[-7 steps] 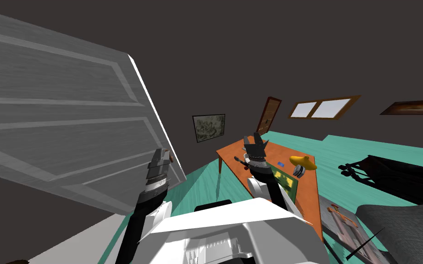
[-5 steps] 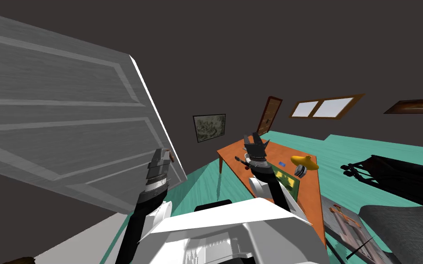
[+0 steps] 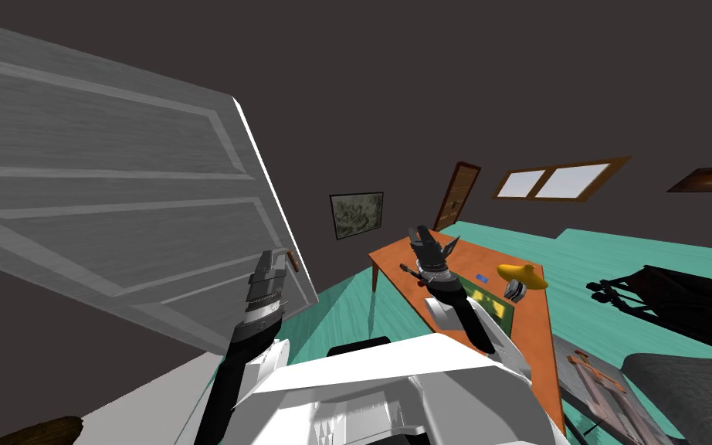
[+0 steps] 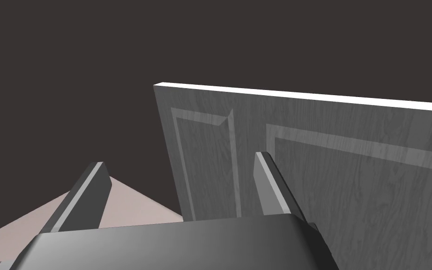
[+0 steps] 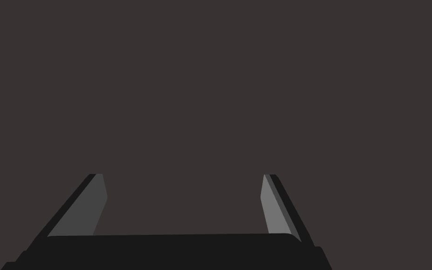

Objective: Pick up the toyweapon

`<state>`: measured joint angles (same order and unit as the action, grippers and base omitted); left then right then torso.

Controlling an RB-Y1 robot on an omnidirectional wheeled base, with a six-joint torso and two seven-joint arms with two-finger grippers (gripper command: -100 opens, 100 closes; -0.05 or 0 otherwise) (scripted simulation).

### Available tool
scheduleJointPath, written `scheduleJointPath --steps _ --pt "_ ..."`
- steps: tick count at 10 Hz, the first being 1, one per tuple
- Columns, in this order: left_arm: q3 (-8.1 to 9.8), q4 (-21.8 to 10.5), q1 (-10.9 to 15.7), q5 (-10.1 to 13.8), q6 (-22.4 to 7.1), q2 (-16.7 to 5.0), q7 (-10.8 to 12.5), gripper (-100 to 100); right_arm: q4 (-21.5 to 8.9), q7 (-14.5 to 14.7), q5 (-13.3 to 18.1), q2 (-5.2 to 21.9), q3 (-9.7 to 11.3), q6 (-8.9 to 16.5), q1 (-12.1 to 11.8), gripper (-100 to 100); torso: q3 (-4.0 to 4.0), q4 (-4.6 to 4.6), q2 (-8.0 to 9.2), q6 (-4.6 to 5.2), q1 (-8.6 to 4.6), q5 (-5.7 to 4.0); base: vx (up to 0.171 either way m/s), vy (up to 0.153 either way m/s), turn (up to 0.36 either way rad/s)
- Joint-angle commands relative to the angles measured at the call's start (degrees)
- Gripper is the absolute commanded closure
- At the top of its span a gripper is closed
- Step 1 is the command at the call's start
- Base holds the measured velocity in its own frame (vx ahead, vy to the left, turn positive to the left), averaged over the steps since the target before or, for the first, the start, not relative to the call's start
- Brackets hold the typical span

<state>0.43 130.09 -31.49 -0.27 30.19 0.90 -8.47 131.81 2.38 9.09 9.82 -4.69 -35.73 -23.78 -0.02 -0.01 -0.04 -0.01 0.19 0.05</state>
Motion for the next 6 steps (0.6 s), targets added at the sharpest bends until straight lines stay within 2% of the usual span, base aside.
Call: scheduleJointPath --steps 1,6 --pt "0.00 0.00 0.00 0.00 0.00 0.00 0.00 0 -0.73 0.31 0.32 1.78 -0.20 -0.54 0.17 -100 0.00 0.00 0.00 0.00 0.00 0.00 0.018 0.035 0.013" --pt "0.01 0.00 -0.01 0.00 0.00 0.00 0.00 0 -6.01 1.54 3.02 10.46 -0.19 -1.30 0.64 -100 -0.09 -0.03 -0.14 0.01 -0.10 -0.02 0.040 0.031 0.057"
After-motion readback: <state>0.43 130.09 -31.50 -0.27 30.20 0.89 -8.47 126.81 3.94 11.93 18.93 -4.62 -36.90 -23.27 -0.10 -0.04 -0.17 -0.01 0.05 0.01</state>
